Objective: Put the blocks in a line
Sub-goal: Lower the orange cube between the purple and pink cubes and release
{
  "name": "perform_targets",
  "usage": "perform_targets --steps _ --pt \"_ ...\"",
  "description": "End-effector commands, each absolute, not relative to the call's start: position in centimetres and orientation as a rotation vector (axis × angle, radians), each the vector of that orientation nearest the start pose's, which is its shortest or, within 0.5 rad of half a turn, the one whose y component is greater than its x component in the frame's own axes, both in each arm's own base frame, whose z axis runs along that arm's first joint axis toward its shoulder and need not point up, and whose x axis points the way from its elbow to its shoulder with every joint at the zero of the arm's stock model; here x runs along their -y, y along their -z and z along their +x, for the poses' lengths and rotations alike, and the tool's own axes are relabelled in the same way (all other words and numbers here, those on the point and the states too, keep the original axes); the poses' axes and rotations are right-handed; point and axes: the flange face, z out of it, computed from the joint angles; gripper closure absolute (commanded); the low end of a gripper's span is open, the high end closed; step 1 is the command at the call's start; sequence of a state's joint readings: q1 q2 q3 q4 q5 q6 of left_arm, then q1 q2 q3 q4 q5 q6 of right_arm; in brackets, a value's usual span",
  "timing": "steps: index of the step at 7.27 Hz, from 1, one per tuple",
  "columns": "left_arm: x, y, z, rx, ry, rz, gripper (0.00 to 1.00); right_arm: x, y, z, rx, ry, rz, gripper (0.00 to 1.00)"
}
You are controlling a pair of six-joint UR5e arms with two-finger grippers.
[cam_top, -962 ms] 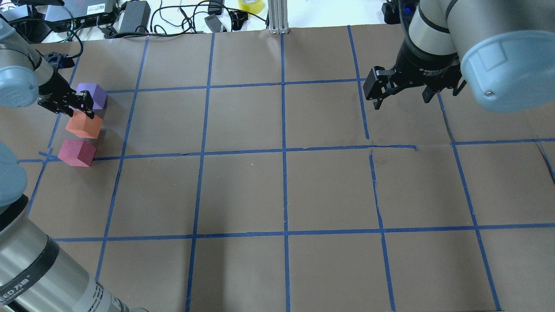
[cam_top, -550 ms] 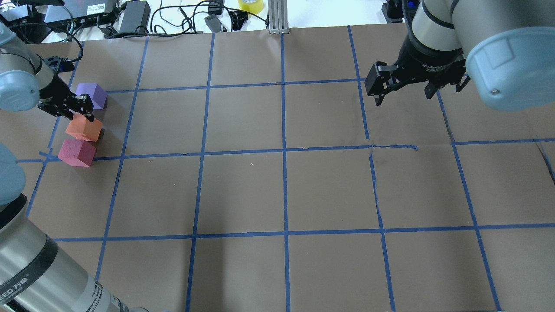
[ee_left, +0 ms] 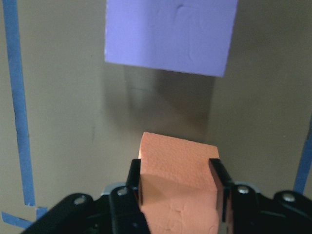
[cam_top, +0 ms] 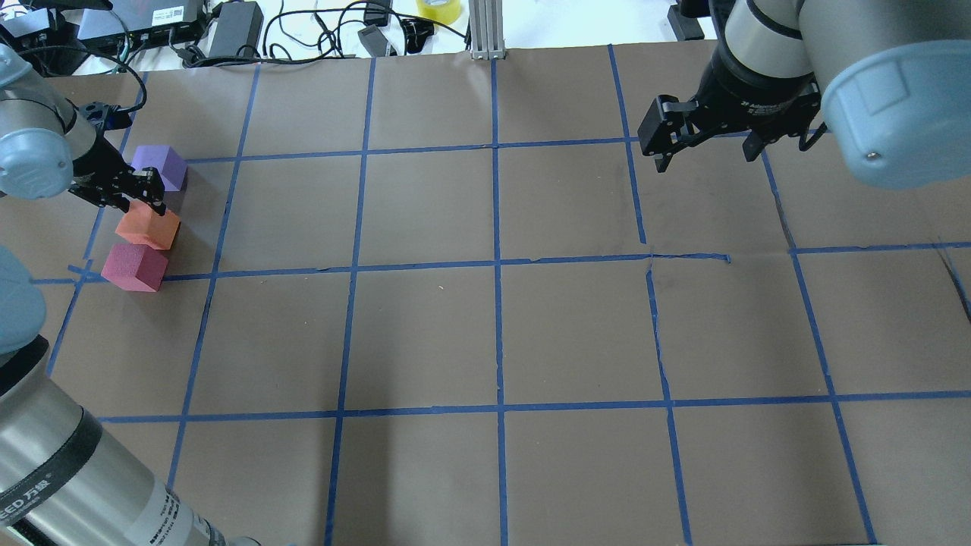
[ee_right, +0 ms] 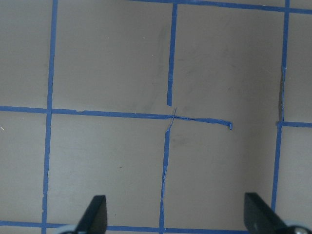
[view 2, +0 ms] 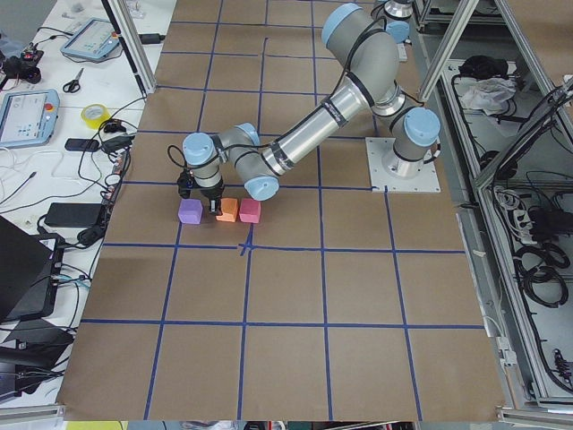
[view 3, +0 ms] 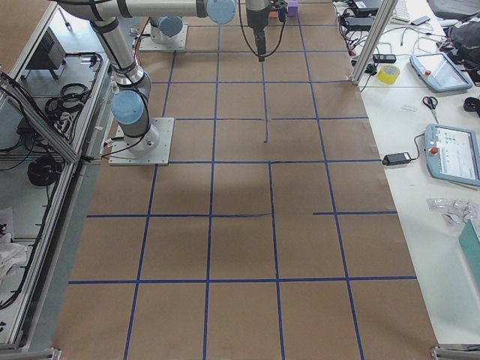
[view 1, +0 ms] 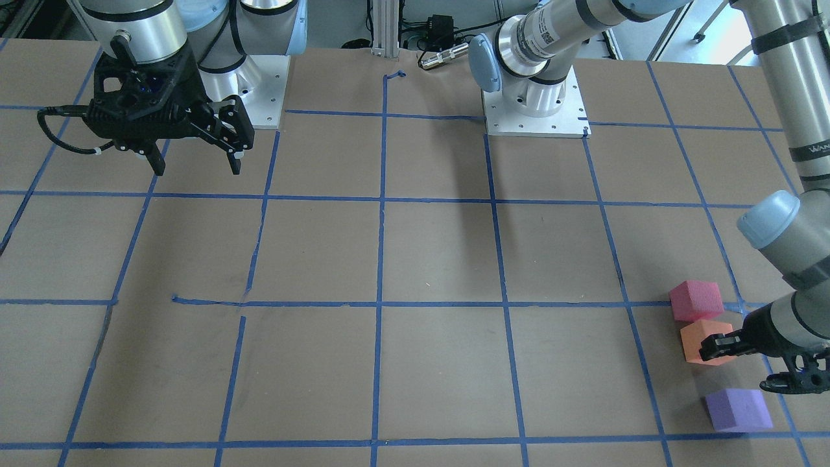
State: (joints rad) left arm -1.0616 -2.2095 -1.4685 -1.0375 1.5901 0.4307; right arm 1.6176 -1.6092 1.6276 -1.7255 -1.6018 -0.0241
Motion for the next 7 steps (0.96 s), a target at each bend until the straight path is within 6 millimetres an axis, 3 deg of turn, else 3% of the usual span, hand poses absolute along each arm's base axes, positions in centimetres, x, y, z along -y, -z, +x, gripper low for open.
perform_targets --steps 1,3,4,5,6,7 --pt "66.7 -19.7 22.2 -3.121 -0.017 -0.117 0.00 47.9 -49.5 15.2 -3.170 0.218 -0.122 0.00" --pt "66.8 -20.0 22.3 -3.118 -0.009 -0.113 0.00 47.4 -49.8 15.1 -3.172 0.217 -0.122 0.00" --pt "66.6 -22.3 22.0 -3.095 0.007 -0.110 0.00 46.5 -50.5 15.1 -3.170 0.239 -0.124 0.00" --pt "65.6 -25.4 21.3 -3.054 -0.073 -0.087 0.00 46.3 -50.0 15.0 -3.164 0.181 -0.121 0.00" --pt "63.4 -31.1 18.7 -3.078 -0.148 -0.069 0.00 45.6 -49.8 15.0 -3.162 0.103 -0.122 0.00" --pt "60.9 -37.9 13.9 -3.090 -0.170 -0.007 0.00 45.1 -49.8 15.0 -3.163 0.061 -0.123 0.00"
